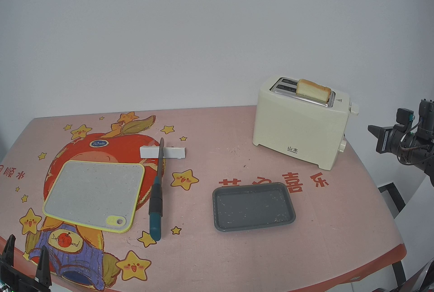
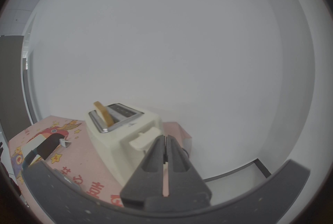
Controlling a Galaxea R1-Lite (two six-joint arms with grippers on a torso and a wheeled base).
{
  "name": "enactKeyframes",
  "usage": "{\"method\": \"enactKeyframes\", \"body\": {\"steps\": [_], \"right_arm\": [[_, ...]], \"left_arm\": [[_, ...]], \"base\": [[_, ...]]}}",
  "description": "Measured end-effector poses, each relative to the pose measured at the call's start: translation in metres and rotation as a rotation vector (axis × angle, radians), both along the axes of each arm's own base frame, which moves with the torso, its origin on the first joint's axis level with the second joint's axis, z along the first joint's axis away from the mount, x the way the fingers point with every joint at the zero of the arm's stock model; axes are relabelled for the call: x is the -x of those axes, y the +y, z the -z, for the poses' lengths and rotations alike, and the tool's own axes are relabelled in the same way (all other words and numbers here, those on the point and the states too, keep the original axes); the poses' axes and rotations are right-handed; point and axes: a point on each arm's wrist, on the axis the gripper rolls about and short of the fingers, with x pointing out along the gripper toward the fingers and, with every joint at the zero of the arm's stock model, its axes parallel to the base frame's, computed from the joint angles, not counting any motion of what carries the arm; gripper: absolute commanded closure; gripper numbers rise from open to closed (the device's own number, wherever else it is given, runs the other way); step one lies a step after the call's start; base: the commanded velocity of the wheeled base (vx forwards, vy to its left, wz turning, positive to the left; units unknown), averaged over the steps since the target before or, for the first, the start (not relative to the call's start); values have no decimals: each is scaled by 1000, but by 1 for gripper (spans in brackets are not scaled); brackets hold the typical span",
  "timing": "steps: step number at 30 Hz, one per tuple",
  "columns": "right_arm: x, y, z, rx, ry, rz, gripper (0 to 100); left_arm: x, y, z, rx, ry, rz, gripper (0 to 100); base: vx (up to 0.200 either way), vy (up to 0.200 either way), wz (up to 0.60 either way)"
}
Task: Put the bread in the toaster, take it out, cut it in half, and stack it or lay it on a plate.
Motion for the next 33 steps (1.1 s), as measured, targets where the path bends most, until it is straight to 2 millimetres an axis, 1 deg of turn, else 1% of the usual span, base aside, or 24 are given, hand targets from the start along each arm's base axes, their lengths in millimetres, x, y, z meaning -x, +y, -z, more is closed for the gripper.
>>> {"method": "enactKeyframes", "body": {"steps": [8, 13, 22, 33], "right_arm": [[-5, 1, 26, 33, 85, -25, 100], [-10, 8, 39, 38, 129, -46, 100], [-15, 16, 52, 52, 176, -47, 100], [-22, 20, 59, 58, 193, -39, 100]], "left_arm": [[0, 0, 0, 0, 0, 0, 0], [0, 0, 0, 0, 0, 0, 0], [0, 0, 0, 0, 0, 0, 0], [0, 0, 0, 0, 0, 0, 0]], "base": [[0, 0, 0], [0, 0, 0], [0, 0, 0], [0, 0, 0]]}}
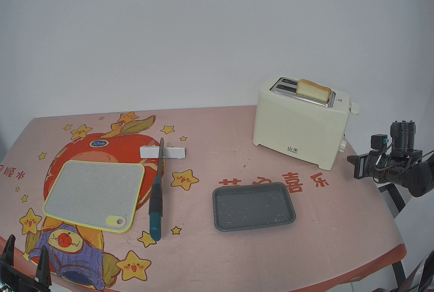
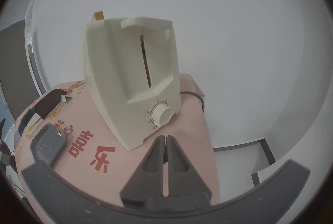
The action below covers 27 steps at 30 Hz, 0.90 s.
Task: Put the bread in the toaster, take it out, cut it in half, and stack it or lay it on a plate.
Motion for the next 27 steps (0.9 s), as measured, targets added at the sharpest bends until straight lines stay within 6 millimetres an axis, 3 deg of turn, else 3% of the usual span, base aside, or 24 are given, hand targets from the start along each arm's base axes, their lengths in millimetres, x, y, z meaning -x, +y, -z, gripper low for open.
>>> {"method": "enactKeyframes", "body": {"steps": [7, 14, 27], "right_arm": [[-11, 3, -1, -2, -98, 4, 100], [-12, 2, 11, 16, -68, 32, 100], [-15, 5, 14, 14, -69, 27, 100]], "left_arm": [[0, 0, 0, 0, 0, 0, 0], [0, 0, 0, 0, 0, 0, 0], [0, 0, 0, 0, 0, 0, 0]], "base": [[0, 0, 0], [0, 0, 0], [0, 0, 0]]}}
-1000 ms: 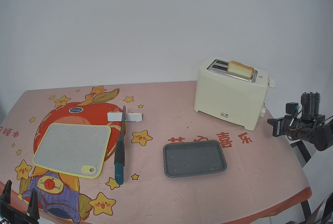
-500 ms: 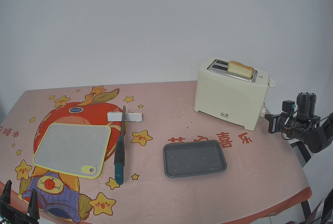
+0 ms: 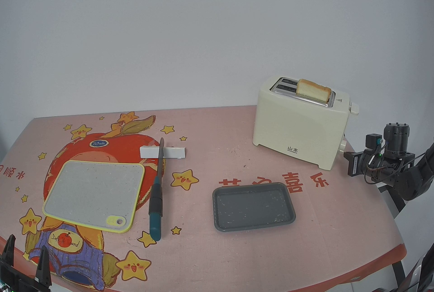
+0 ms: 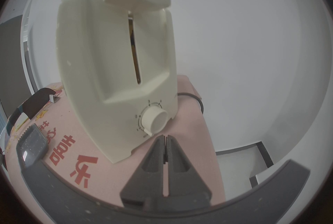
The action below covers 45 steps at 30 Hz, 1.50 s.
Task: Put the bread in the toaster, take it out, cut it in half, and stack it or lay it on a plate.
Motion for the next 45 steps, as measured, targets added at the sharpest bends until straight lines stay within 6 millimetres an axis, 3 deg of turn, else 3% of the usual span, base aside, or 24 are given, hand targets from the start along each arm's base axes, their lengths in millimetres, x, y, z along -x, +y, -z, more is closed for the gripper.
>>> {"method": "enactKeyframes", "body": {"steps": [45], "right_arm": [[-2, 7, -2, -11, -9, -15, 100]], "left_arm": [[0, 0, 0, 0, 0, 0, 0]], "base": [[0, 0, 0]]}}
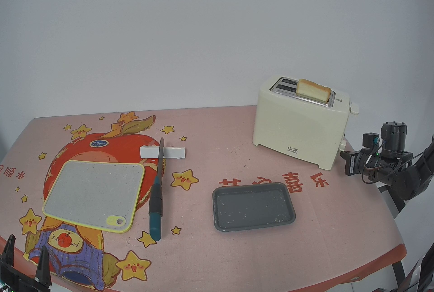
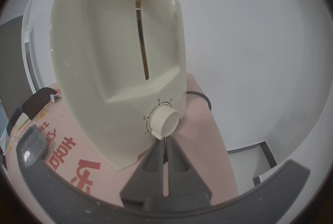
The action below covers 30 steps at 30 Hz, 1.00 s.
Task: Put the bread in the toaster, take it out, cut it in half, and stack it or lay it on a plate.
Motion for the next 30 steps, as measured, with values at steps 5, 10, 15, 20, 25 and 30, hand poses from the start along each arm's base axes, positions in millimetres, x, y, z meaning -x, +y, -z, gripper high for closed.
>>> {"method": "enactKeyframes", "body": {"steps": [5, 10, 15, 20, 25, 30], "right_arm": [[1, 0, -1, 0, -5, -1, 100], [1, 0, -2, 0, -9, -3, 100], [2, 1, -3, 0, -10, -5, 100], [1, 1, -3, 0, -10, -6, 100], [1, 1, -1, 1, -5, -4, 100], [1, 1, -1, 1, -6, -4, 100]], "left_arm": [[0, 0, 0, 0, 0, 0, 0], [0, 0, 0, 0, 0, 0, 0], [0, 0, 0, 0, 0, 0, 0], [0, 0, 0, 0, 0, 0, 0], [0, 0, 0, 0, 0, 0, 0], [0, 0, 0, 0, 0, 0, 0]], "base": [[0, 0, 0], [0, 0, 0], [0, 0, 0], [0, 0, 0], [0, 0, 0], [0, 0, 0]]}}
